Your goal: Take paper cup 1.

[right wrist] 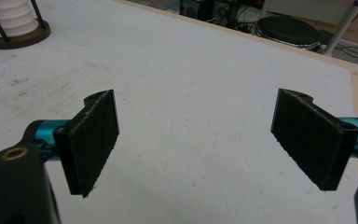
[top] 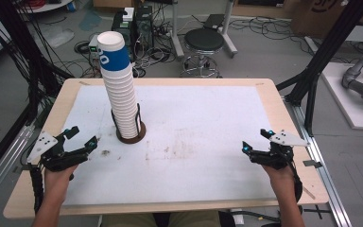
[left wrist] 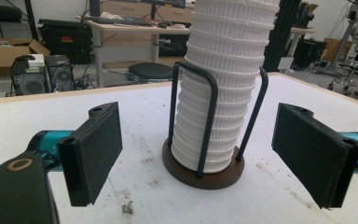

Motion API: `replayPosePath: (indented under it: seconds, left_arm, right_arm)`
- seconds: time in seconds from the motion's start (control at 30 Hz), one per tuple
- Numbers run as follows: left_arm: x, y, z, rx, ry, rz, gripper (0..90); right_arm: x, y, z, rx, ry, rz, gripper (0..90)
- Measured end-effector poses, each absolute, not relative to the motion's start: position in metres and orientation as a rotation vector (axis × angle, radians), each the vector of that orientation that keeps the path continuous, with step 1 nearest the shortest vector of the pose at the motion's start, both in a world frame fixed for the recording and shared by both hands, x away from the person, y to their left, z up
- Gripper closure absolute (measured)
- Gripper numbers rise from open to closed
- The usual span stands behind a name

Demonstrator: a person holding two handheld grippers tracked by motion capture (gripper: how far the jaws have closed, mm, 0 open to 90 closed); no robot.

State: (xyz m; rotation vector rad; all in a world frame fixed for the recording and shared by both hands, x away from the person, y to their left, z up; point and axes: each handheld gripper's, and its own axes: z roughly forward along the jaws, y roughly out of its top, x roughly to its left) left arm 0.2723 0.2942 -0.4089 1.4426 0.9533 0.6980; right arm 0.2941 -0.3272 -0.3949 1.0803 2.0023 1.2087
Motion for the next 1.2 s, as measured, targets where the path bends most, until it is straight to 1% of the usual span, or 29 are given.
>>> replayPosePath:
  seconds: [0.37,0.53,0.73,0.8,0.93,1.2]
  left_arm:
    - [0.271,0.293,-0.401,1.412,0.942,0.686,15.9]
    - [0.273,0.291,-0.399,1.41,0.929,0.64,15.7]
    - [0.274,0.288,-0.391,1.415,0.898,0.616,15.6]
    - [0.277,0.286,-0.384,1.428,0.898,0.572,15.6]
    - [0.28,0.285,-0.374,1.441,0.902,0.551,15.6]
    - [0.292,0.279,-0.335,1.45,0.868,0.563,15.6]
  right_arm:
    - [0.295,-0.33,-0.398,1.085,2.008,1.222,15.1]
    - [0.295,-0.332,-0.398,1.088,2.009,1.223,15.1]
    - [0.295,-0.329,-0.397,1.073,2.027,1.208,15.1]
    - [0.294,-0.327,-0.396,1.078,2.029,1.209,15.1]
    - [0.295,-0.325,-0.396,1.072,2.036,1.208,15.1]
    - [0.298,-0.321,-0.397,1.071,2.062,1.207,15.1]
